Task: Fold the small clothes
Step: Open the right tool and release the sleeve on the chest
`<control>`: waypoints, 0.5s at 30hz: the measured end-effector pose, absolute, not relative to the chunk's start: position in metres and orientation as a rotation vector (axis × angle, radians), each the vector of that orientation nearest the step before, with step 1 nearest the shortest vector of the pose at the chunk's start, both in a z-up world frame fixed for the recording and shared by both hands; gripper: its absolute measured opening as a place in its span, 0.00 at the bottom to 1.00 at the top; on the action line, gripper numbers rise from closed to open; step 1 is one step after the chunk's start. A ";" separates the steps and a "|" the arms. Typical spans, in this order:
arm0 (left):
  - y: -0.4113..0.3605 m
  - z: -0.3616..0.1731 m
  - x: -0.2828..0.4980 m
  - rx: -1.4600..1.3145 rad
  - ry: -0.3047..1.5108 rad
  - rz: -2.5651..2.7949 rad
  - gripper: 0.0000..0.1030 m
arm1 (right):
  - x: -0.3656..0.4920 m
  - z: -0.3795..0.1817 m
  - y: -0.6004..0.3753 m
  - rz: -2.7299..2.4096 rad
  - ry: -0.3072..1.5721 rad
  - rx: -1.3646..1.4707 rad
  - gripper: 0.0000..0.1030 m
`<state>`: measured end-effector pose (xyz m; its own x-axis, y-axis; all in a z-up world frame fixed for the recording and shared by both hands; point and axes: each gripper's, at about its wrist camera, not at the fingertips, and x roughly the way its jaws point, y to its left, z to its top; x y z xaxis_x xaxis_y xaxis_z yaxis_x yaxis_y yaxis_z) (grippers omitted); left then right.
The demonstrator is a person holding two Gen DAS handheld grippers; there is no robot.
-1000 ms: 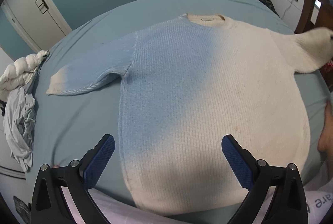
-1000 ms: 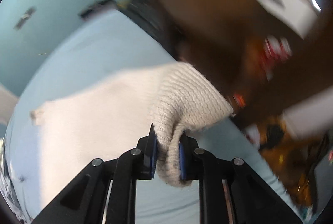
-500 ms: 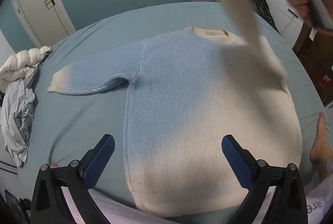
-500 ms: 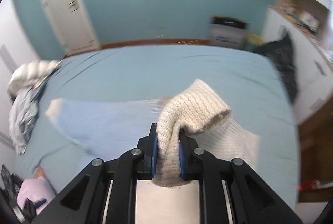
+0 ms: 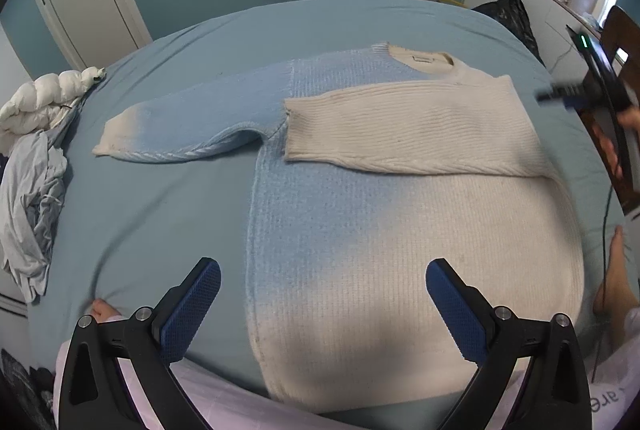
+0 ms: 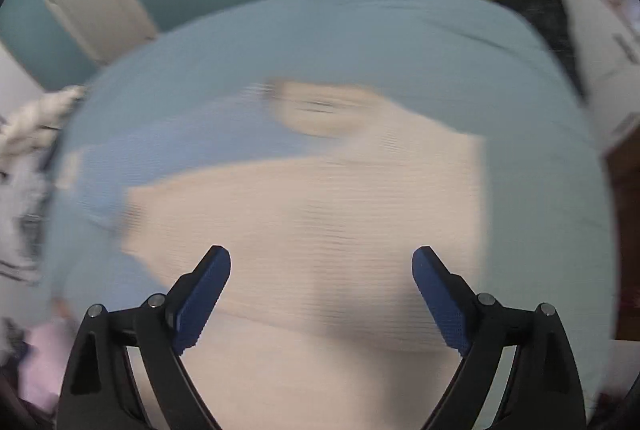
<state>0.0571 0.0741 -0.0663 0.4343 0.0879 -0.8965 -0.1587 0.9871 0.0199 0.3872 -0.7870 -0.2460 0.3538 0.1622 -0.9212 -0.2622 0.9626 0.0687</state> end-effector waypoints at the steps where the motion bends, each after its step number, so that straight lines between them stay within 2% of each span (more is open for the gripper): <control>1: 0.074 -0.067 0.058 -0.069 1.113 0.154 1.00 | 0.384 -0.261 -0.814 0.208 1.205 -0.127 0.88; 7: 0.066 -0.074 0.062 -0.037 1.134 0.155 1.00 | 0.355 -0.354 -0.912 0.084 1.416 -0.006 0.88; 11: 0.063 -0.079 0.064 -0.026 1.146 0.160 1.00 | 0.343 -0.383 -0.904 0.138 1.458 0.031 0.88; 15: 0.063 -0.083 0.066 -0.022 1.158 0.161 1.00 | 0.347 -0.392 -0.876 0.126 1.414 -0.096 0.86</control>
<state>0.0662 0.0626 -0.0830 0.3911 0.1152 -0.9131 -0.1383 0.9882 0.0655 0.3474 -0.8756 -0.3916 0.1513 0.0309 -0.9880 -0.1447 0.9894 0.0088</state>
